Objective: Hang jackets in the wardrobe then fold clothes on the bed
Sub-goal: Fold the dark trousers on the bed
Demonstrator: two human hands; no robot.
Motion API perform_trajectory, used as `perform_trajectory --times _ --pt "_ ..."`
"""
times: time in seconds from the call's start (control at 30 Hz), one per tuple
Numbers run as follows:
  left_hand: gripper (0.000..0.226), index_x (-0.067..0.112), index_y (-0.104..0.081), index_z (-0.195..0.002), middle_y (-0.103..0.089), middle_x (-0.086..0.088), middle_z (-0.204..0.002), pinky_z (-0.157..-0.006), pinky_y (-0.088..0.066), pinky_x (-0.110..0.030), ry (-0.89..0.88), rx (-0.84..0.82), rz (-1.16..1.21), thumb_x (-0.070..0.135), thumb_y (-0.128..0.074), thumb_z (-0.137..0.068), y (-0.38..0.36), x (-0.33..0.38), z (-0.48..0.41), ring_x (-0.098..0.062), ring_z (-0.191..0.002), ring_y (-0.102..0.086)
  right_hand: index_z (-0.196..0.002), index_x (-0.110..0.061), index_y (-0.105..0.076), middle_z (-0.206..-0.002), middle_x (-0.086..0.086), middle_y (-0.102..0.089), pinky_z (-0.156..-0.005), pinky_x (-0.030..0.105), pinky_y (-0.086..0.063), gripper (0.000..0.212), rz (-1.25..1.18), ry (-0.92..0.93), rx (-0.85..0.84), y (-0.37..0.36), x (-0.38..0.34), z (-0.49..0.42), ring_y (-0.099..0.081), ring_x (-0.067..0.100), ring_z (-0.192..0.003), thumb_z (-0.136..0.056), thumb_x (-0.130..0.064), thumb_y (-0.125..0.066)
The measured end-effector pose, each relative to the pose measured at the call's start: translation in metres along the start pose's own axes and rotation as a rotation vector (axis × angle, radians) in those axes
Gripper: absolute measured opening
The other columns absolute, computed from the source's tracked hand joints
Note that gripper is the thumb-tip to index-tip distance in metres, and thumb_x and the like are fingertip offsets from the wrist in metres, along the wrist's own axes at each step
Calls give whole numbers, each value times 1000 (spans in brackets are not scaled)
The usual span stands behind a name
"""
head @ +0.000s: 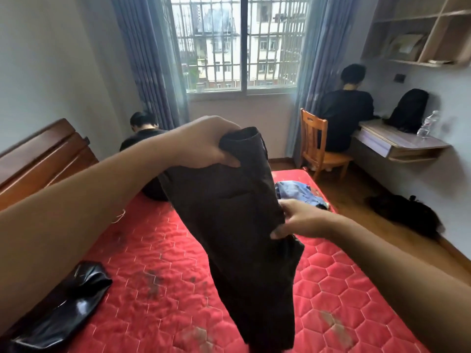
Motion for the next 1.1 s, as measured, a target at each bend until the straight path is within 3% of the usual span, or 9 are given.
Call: perform_trajectory --times 0.1,0.23,0.43,0.57,0.7,0.8,0.9,1.0,1.1 --pt "26 18 -73 -106 -75 5 -98 -89 -54 -46 7 33 1 30 -78 -83 14 4 -1 -14 -93 -70 -85 -18 -72 -78 -10 -68 -79 40 -55 6 136 -78 24 -10 82 -7 -61 5 -74 -86 -15 -77" --pt "23 20 -74 -108 -76 6 -100 -90 -55 -45 85 76 1 20 -80 -85 24 2 -3 -13 -96 -71 -99 -14 -70 -81 0 -65 -67 36 -51 22 -145 -137 185 7 125 -13 -60 16 -76 -88 -32 -74" --pt "23 17 -75 -105 -77 4 -98 -85 -55 -36 232 191 28 12 -81 -83 33 3 3 -14 -95 -72 -119 -21 -68 -101 15 -69 -88 43 -50 34 -1131 -222 57 -12 132 -28 -64 28 -95 -101 -44 -52" --pt "25 8 -74 -105 -77 -3 -98 -85 -56 -30 299 240 40 4 -81 -81 33 18 11 -16 -97 -71 -115 -23 -64 -91 4 -67 -76 36 -49 21 -1080 -131 130 -1 119 -45 -64 14 -77 -100 -36 -58" --pt "27 12 -75 -107 -76 7 -101 -84 -53 -17 373 256 37 4 -81 -82 29 28 25 -3 -96 -71 -124 -22 -67 -96 2 -65 -69 32 -44 31 -1022 -66 -97 -11 102 -54 -58 14 -82 -94 -28 -62" --pt "26 20 -75 -106 -77 8 -99 -91 -55 -33 429 259 -2 10 -82 -83 26 29 37 -8 -98 -72 -124 -19 -69 -97 6 -69 -70 35 -39 38 -1018 -3 -230 -14 88 -52 -59 17 -85 -87 -17 -64" --pt "28 21 -75 -107 -77 6 -100 -92 -55 -41 514 262 -30 9 -81 -83 29 23 52 -10 -98 -72 -115 -1 -72 -103 18 -72 -71 31 -52 46 -976 46 -336 -20 81 -47 -68 28 -91 -69 -2 -76" --pt "28 23 -76 -104 -76 1 -100 -89 -57 -34 617 305 -38 9 -83 -81 40 16 70 -8 -93 -71 -83 -1 -74 -76 12 -70 -56 22 -50 6 -934 105 -219 -10 78 -36 -65 21 -67 -81 3 -72" --pt "27 18 -77 -103 -76 2 -98 -71 -52 -11 662 346 22 5 -81 -81 46 14 77 -1 -84 -71 -65 -19 -68 -64 1 -57 -51 23 -37 31 -783 198 -44 11 82 -34 -49 15 -60 -94 -9 -66"
Point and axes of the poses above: each hand's wrist, its own z-axis away from the middle knuckle, its own y-axis out of the back of the hand, x = y × z, the point moved 10 cm from there along -z, towards the middle knuckle
